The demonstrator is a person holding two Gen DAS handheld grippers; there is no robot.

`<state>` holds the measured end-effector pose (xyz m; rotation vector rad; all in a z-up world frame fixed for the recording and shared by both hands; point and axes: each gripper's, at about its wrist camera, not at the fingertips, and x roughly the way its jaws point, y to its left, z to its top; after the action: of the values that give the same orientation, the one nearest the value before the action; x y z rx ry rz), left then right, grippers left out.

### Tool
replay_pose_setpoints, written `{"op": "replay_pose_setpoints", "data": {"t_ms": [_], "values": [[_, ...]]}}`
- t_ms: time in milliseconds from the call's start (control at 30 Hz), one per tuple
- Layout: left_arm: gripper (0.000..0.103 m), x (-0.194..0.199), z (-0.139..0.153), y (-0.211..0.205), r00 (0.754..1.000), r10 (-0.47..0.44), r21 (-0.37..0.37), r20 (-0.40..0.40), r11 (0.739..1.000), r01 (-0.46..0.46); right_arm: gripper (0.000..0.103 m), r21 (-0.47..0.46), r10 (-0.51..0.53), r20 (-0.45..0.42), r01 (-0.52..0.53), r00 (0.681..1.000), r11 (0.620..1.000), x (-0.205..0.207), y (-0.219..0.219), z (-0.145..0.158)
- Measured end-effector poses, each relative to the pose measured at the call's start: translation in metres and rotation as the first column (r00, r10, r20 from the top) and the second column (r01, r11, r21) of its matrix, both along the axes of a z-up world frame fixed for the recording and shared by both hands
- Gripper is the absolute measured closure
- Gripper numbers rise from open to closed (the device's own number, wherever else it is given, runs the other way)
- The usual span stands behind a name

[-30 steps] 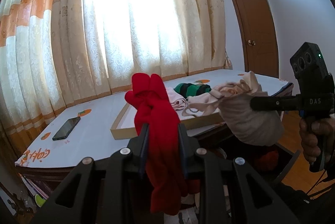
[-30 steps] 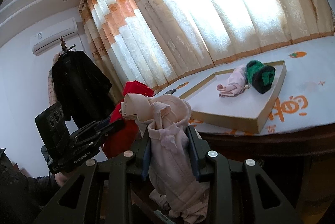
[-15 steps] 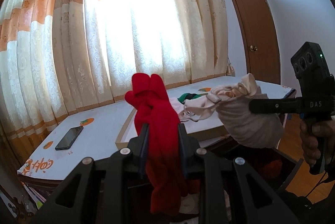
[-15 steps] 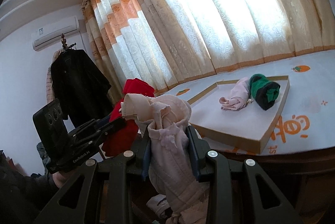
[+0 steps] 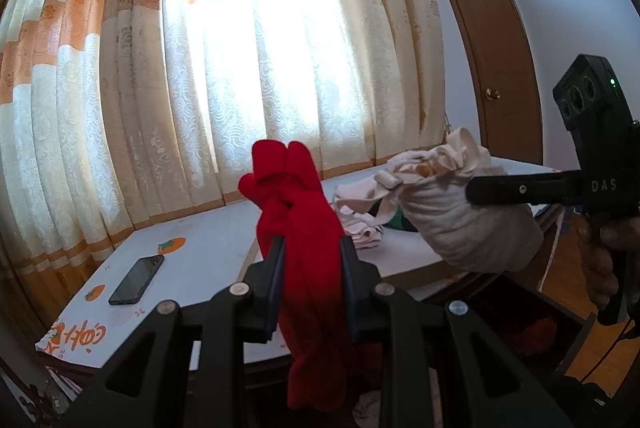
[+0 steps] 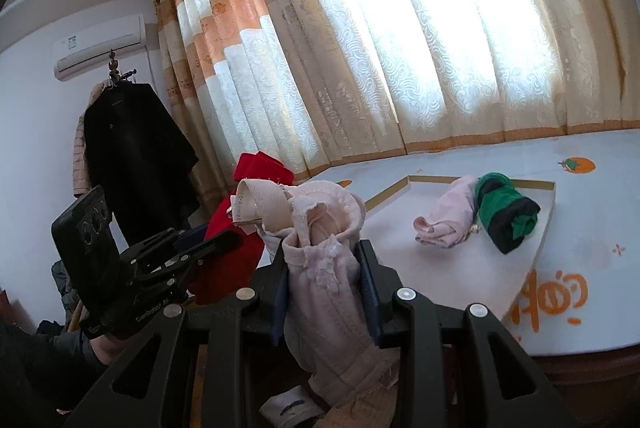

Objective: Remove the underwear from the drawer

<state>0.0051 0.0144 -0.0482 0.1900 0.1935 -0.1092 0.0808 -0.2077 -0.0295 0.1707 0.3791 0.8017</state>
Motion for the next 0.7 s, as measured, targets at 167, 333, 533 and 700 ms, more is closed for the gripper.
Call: {"op": "replay_pose_setpoints", "data": {"t_ms": [167, 333, 533, 700], "values": [[0.08, 0.01, 0.006, 0.003, 1.0, 0.006, 0.002, 0.013, 1.0, -0.006, 0.069, -0.024, -0.011, 0.014, 0.011, 1.0, 1.0, 0.012, 0.012, 0.009], [0.08, 0.02, 0.01, 0.005, 1.0, 0.013, 0.014, 0.021, 1.0, -0.013, 0.069, -0.044, -0.018, 0.019, 0.019, 1.0, 0.999, 0.025, 0.022, 0.015], [0.08, 0.038, 0.012, 0.01, 1.0, 0.018, 0.019, 0.007, 1.0, -0.018, 0.069, -0.07, -0.03, 0.021, 0.031, 0.999, 0.997, 0.041, 0.031, 0.02], [0.08, 0.055, 0.017, 0.015, 1.0, 0.026, 0.024, 0.001, 0.999, -0.026, 0.069, -0.084, -0.043, 0.016, 0.044, 0.999, 0.995, 0.059, 0.038, 0.023]]}}
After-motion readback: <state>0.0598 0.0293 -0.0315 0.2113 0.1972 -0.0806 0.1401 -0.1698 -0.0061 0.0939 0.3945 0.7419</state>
